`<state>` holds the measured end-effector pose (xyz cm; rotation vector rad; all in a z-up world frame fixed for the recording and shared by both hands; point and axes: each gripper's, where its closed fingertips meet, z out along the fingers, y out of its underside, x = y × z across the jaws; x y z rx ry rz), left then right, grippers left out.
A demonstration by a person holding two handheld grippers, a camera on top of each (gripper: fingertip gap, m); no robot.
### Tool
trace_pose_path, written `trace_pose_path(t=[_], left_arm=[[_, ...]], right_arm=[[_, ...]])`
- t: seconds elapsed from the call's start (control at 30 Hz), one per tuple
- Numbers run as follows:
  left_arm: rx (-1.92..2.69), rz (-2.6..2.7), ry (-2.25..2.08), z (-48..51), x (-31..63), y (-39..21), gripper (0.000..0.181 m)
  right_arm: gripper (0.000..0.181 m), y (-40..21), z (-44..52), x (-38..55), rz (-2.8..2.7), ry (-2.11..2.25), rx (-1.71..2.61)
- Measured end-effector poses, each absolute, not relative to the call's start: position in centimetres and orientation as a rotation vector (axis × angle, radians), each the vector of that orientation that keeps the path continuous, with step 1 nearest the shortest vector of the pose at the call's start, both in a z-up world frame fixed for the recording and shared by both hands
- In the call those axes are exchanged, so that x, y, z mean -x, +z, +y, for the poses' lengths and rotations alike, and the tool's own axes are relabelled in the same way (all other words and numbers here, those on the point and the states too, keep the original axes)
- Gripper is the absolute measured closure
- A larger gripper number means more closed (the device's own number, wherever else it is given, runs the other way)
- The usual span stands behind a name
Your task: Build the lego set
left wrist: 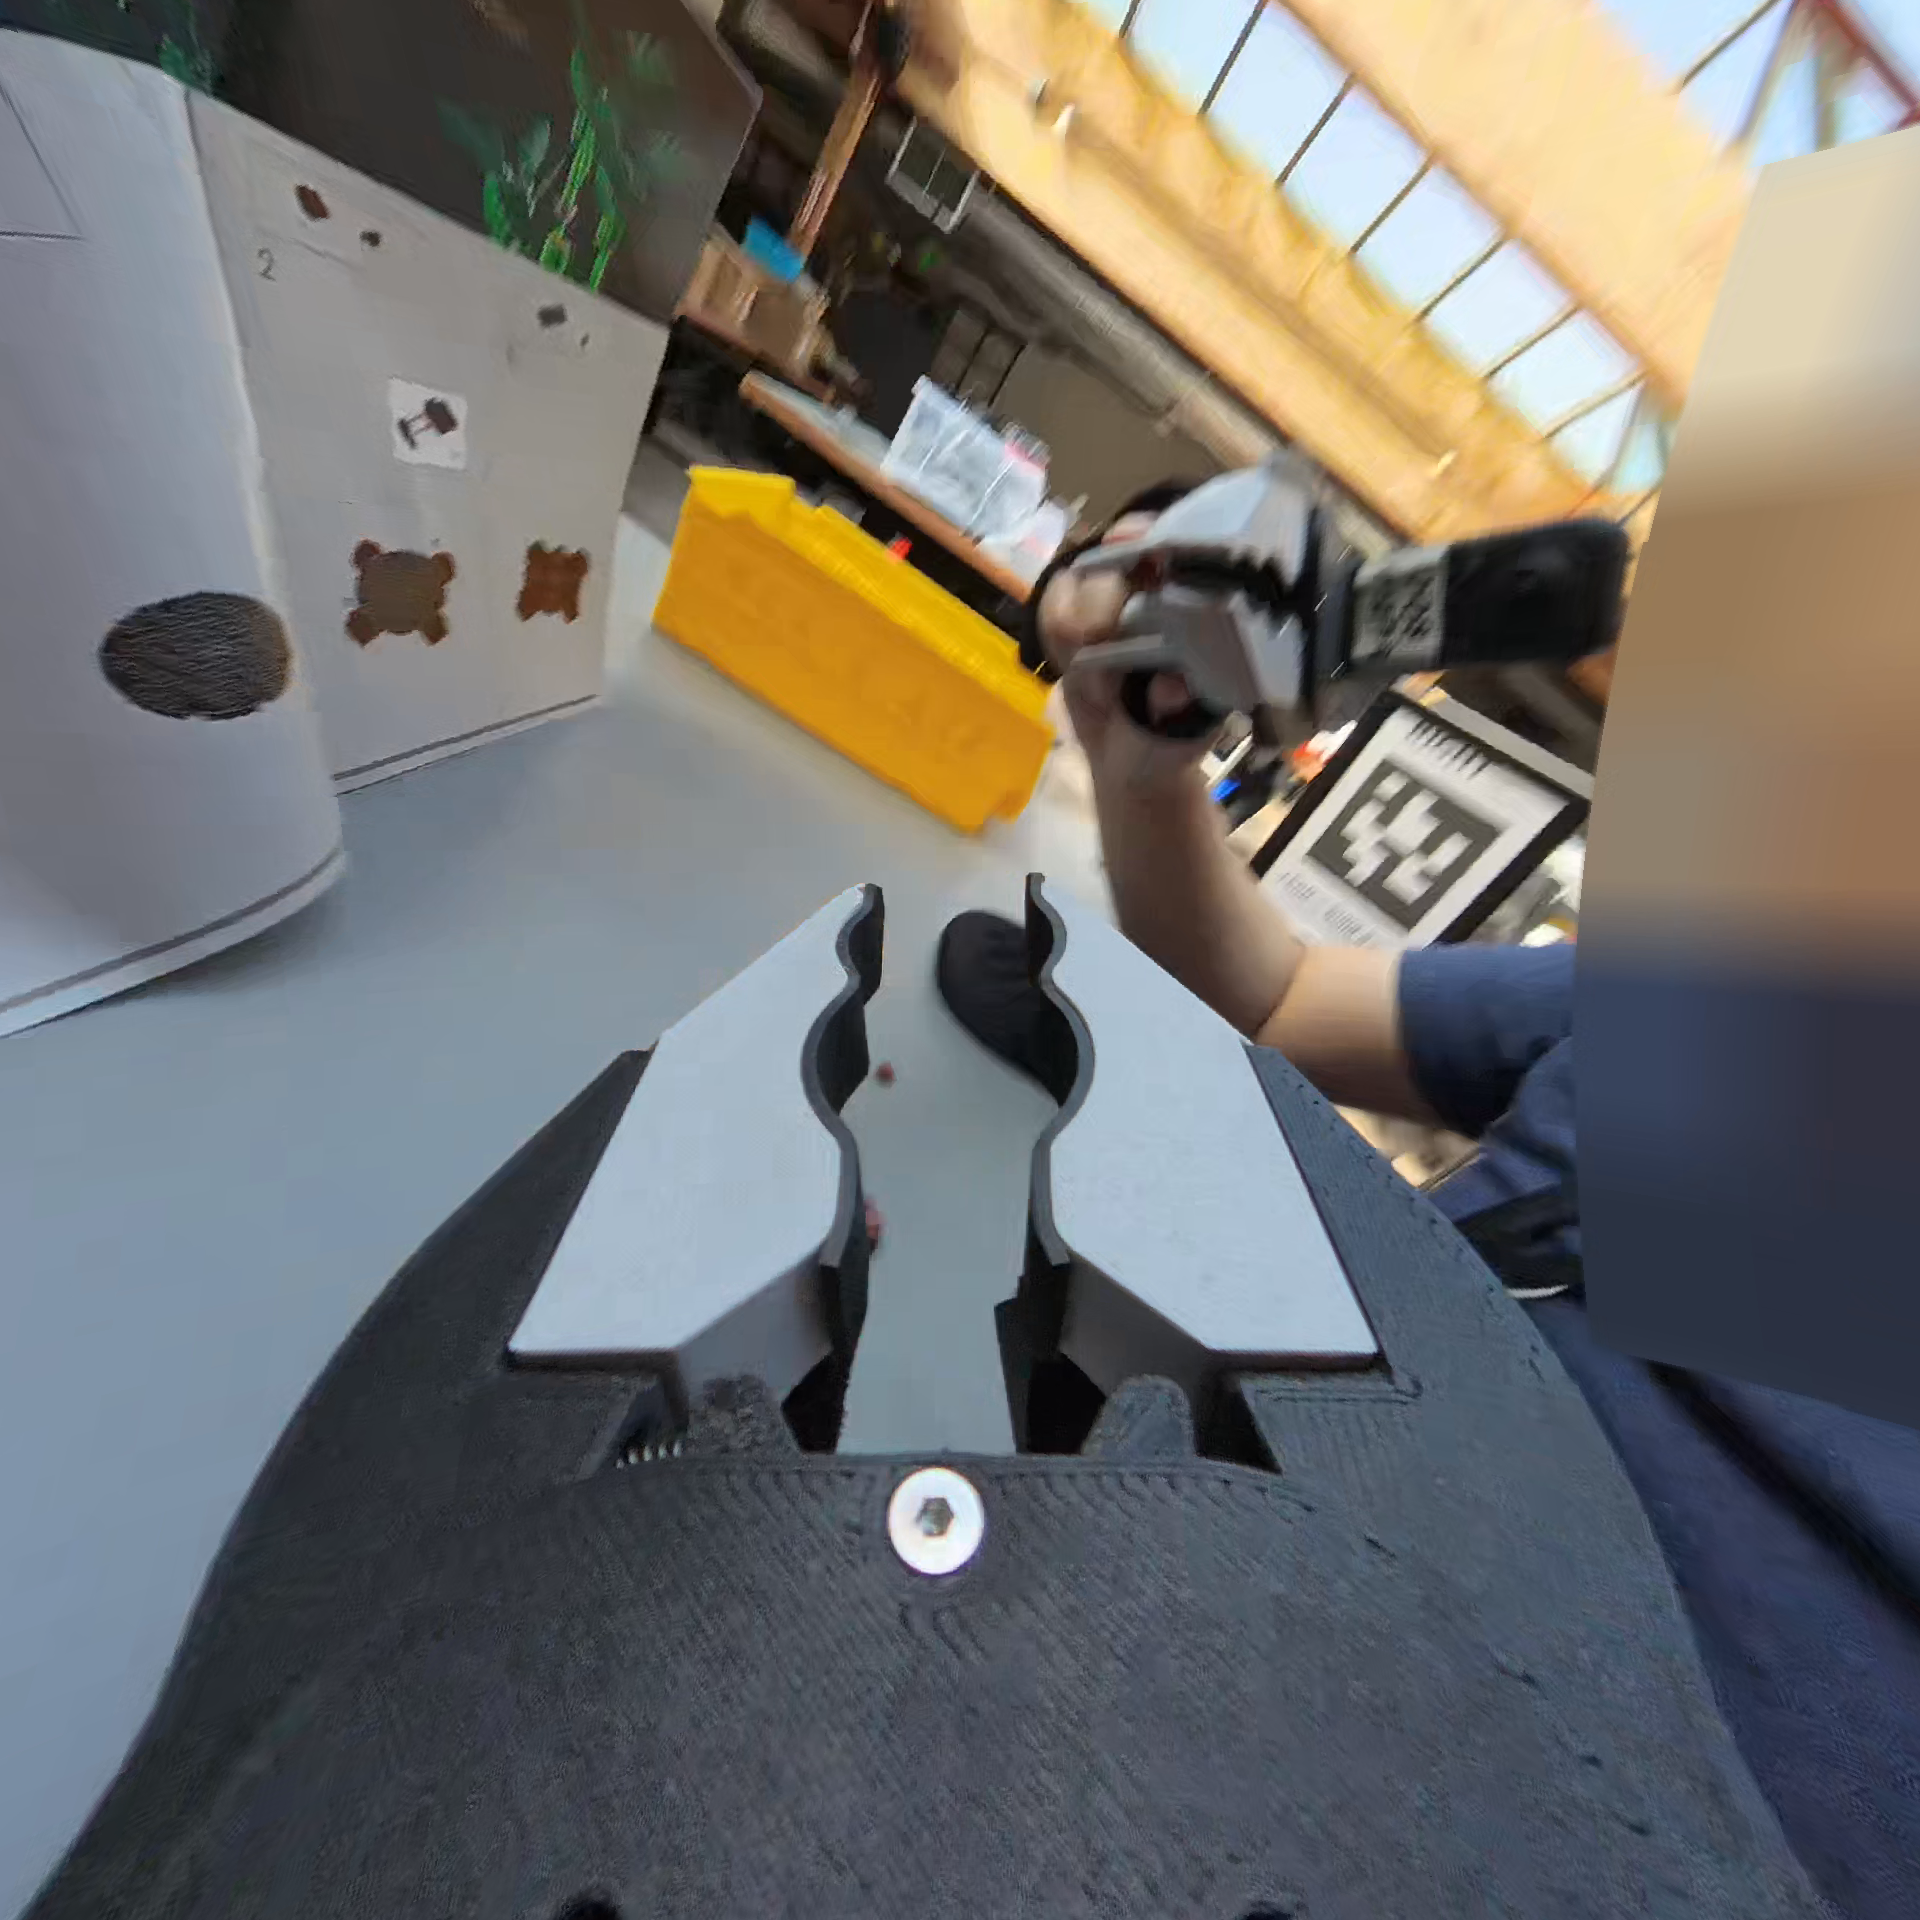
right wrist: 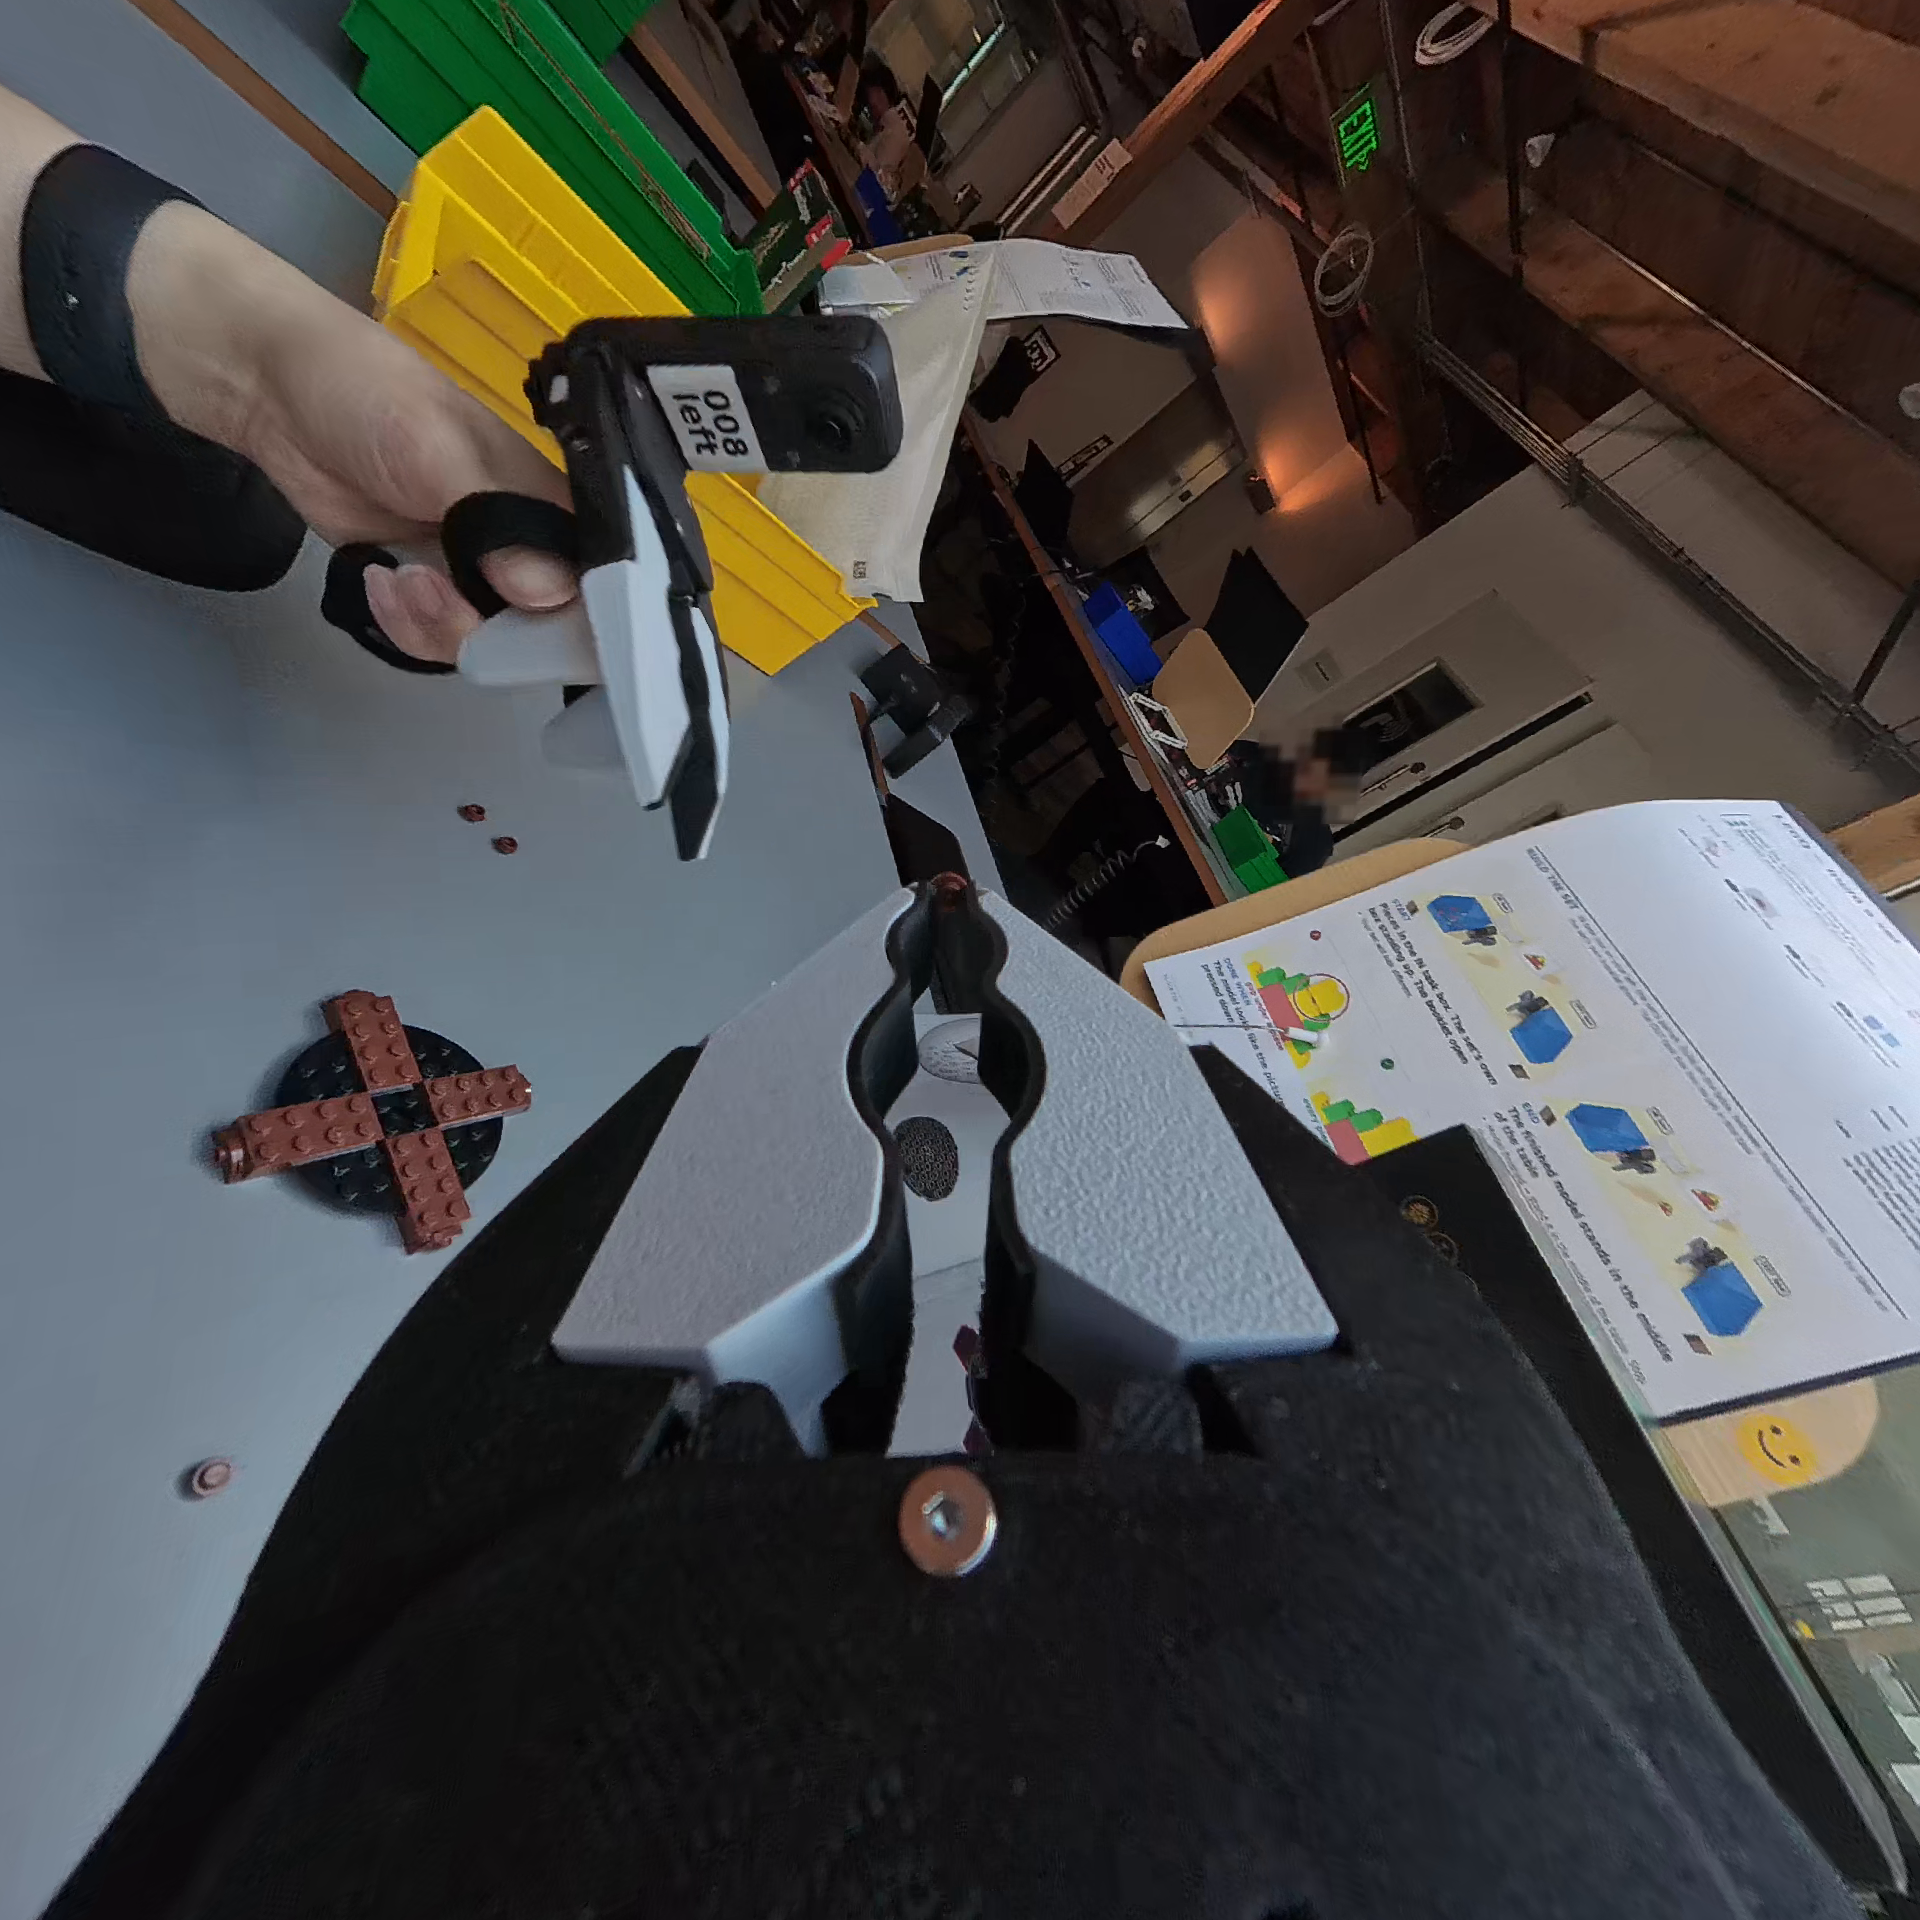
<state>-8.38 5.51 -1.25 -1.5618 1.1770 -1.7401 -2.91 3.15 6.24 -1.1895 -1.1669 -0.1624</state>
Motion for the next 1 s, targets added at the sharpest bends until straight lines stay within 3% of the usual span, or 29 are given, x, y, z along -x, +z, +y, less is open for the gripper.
trace_pose_path(t=[0.1,0.17,0.43,0.77,1.0], left_arm=[[1.695,1.516,-1.082,5.8,9.7,-6.8,0.152],[1.732,1.649,-0.878,5.2,10.4,-9.6,0.149],[1.803,1.864,-0.799,3.2,9.8,-14.4,0.134],[1.707,1.928,-0.629,3.6,9.5,-15.5,0.161],[1.618,1.950,-0.607,3.5,9.2,-15.3,0.167]], right_arm=[[0.178,8.8,2.4,-0.2,-1.106,-0.177,1.197],[0.178,10.4,1.5,-1.7,-1.066,-0.156,1.195],[0.178,13.2,-0.4,-4.7,-1.014,-0.234,1.175],[0.178,14.5,-1.4,-5.9,-0.978,-0.248,1.156],[0.178,14.4,-1.3,-6.2,-0.972,-0.241,1.164]])
